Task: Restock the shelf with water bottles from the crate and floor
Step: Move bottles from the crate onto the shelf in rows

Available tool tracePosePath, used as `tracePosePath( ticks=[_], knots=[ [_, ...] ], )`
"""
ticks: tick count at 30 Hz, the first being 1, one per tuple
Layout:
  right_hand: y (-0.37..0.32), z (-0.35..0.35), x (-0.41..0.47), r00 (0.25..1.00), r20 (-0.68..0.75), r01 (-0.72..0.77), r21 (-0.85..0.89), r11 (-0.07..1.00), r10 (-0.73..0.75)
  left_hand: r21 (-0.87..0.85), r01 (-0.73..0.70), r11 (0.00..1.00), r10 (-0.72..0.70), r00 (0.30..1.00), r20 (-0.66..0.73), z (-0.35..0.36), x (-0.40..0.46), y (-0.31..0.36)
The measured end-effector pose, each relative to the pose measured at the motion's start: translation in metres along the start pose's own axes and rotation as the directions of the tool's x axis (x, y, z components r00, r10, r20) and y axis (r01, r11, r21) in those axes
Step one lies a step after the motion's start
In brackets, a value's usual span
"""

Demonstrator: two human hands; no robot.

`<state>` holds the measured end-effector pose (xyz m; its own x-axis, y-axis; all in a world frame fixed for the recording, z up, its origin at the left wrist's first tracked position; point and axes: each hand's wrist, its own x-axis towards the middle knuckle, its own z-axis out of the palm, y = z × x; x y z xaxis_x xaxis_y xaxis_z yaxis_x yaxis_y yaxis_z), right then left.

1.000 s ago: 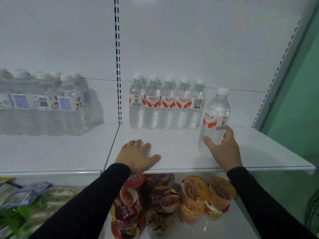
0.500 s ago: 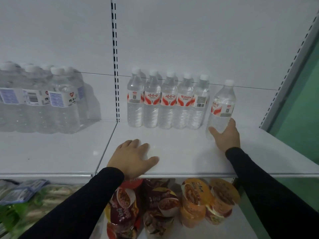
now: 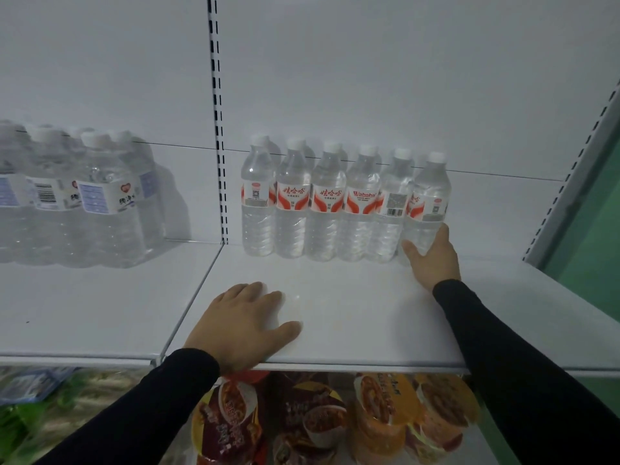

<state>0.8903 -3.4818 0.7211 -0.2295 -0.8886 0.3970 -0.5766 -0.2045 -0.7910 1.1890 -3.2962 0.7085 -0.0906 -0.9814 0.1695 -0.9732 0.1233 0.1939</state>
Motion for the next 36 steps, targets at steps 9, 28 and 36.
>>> tracePosePath(
  ticks=[9, 28, 36],
  knots=[
    [0.011, -0.01, 0.005, 0.994, 0.104, -0.02, -0.072, 0.997, 0.027, 0.004, 0.022, 1.0, -0.022, 1.0, 0.014, -0.003, -0.001, 0.003],
    [-0.015, -0.019, -0.028, 0.978, 0.167, -0.093, -0.176, 0.98, 0.123, -0.014, 0.032, 0.999, -0.032, 0.999, -0.009, 0.002, 0.0, -0.001],
    [-0.045, -0.07, -0.123, 0.992, 0.11, 0.083, -0.142, 0.986, -0.068, -0.13, -0.02, 0.991, 0.008, 0.996, -0.086, 0.0, -0.007, -0.002]
  ],
)
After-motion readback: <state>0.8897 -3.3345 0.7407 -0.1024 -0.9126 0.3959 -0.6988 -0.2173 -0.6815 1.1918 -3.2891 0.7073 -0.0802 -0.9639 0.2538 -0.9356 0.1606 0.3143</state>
